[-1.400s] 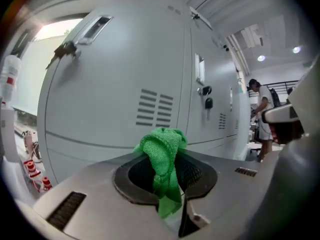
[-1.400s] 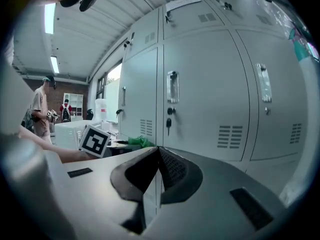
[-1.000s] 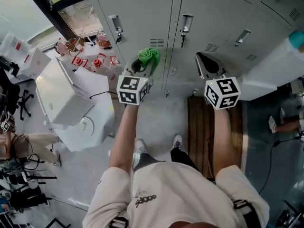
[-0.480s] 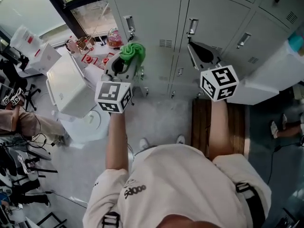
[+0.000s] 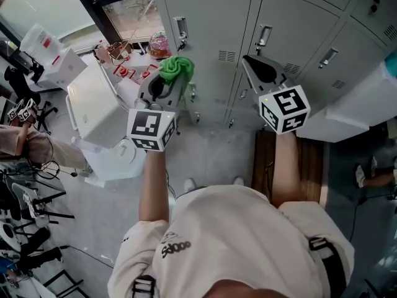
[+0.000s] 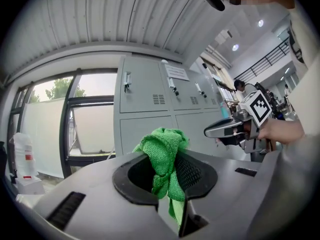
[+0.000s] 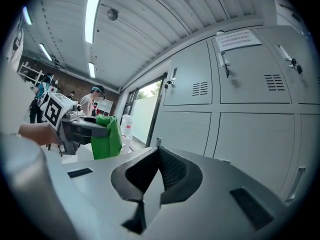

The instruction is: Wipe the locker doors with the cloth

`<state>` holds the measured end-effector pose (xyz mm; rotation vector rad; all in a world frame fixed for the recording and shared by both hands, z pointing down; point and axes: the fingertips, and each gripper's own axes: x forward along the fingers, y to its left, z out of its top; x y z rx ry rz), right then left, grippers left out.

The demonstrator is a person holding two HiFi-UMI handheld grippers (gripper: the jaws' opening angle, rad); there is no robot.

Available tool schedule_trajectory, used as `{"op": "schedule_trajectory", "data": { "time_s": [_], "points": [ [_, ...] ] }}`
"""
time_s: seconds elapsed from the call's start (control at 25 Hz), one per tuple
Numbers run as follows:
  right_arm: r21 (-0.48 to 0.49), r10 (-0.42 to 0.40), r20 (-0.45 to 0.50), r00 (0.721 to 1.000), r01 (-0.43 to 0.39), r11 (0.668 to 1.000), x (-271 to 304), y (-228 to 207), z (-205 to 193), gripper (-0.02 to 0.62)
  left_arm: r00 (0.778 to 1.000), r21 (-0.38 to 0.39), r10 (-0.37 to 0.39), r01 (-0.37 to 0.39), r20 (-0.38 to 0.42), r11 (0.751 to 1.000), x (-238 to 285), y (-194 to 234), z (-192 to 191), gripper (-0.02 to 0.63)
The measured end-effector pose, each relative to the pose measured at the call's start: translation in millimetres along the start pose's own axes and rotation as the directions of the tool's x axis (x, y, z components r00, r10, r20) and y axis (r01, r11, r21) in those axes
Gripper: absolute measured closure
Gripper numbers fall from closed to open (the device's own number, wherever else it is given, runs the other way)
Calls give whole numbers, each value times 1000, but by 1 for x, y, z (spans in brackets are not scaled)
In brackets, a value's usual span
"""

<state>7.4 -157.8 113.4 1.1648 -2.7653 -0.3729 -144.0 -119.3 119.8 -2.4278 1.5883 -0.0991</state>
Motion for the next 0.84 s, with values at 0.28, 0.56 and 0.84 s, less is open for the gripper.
{"op": "schedule_trajectory", "data": {
  "time_s": [0.28,0.56,0.84],
  "points": [
    [-7,-12,-21,1000,12,1000,-2,-1,-8,588,1000,1,3,-3,6,1000,0,5,1,514],
    [-2,-20,-31,999,20,1000,-5,-3,-12,586,1000,-27,6,-6,-4,1000,-3,3,-9,514],
    [6,-18,-35,999,18,1000,-5,3,-15,587,1000,-48,-2,1,-5,999,-6,5,-15,514]
  ]
}}
